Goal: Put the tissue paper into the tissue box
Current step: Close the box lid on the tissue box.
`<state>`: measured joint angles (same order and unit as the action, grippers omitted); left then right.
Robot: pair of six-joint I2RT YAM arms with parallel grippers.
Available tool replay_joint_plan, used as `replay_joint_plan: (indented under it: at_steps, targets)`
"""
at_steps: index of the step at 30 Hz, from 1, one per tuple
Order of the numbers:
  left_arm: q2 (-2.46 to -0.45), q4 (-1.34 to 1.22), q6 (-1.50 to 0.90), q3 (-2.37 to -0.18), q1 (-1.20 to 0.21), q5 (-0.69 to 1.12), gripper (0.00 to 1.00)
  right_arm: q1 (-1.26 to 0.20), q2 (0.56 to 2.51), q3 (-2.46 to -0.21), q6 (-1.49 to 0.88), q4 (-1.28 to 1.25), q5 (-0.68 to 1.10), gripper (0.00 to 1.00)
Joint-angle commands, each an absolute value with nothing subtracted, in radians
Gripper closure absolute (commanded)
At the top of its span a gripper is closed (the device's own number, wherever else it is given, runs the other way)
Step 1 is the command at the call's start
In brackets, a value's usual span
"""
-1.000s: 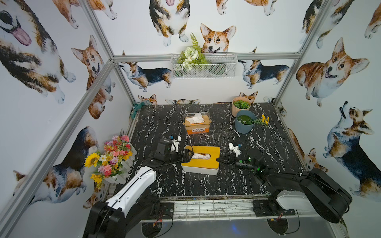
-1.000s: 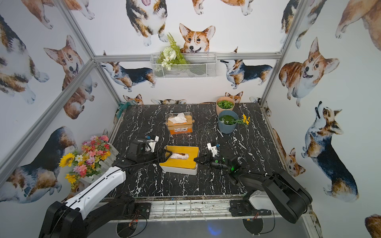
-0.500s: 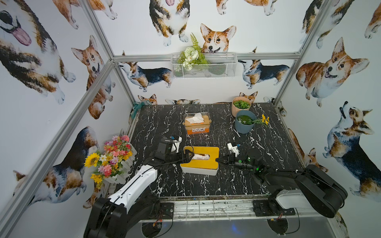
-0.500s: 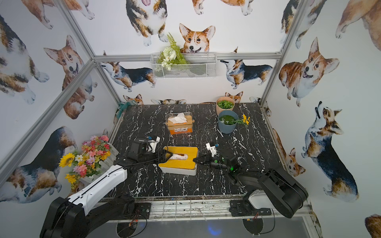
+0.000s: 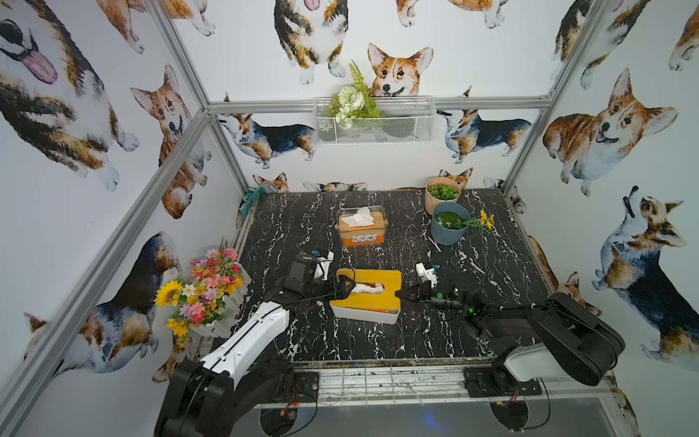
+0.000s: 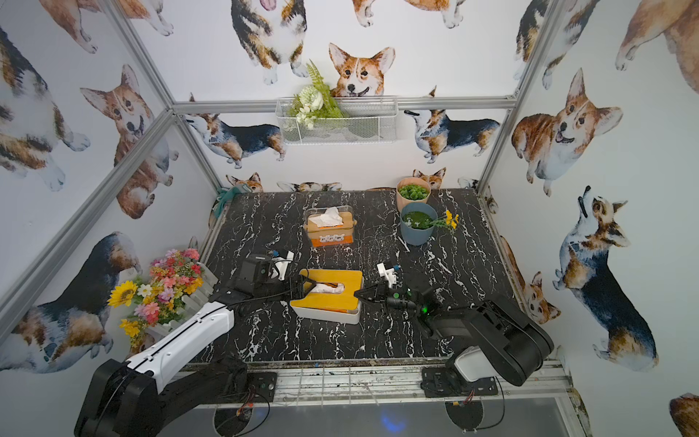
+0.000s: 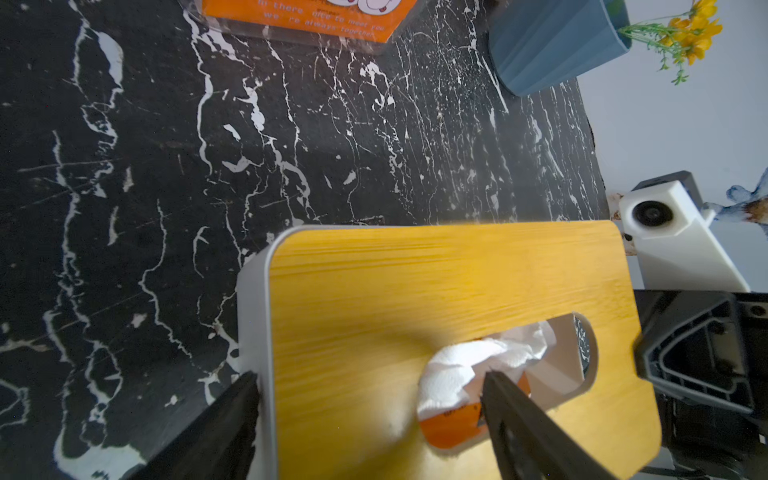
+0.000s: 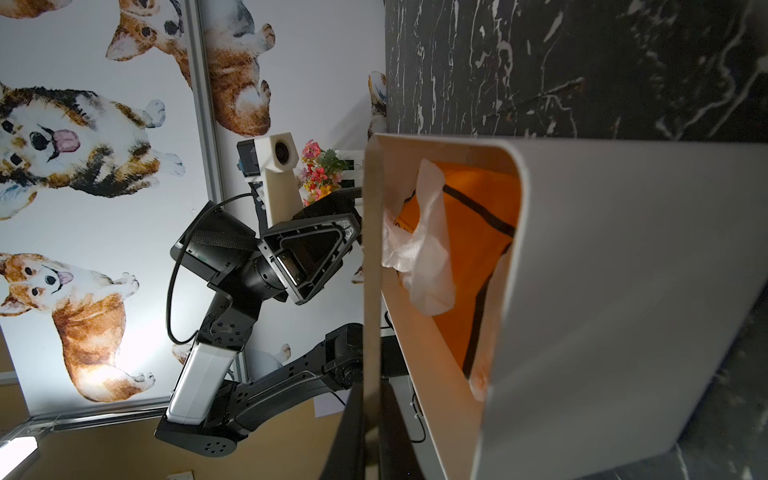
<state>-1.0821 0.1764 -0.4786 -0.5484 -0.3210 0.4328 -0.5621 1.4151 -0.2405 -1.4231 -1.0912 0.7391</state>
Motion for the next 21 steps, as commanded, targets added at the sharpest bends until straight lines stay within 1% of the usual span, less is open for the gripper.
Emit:
replay_joint_plan:
  at_steps: [1, 8, 21]
  targets:
    - [-1.088, 0.158, -0.469, -0.553, -0.321, 0.461, 0.14, -0.564, 1.433, -0.229, -1.455, -1.2, 0.771, 1.0]
    - [-1.091, 0.166, -0.459, -0.549, -0.322, 0.465, 0.2, -0.563, 1.459, -0.212, -1.462, -1.229, 0.769, 1.0]
    - [-1.083, 0.212, -0.448, -0.55, -0.323, 0.472, 0.26, -0.565, 1.505, -0.198, -1.467, -1.262, 0.767, 1.0]
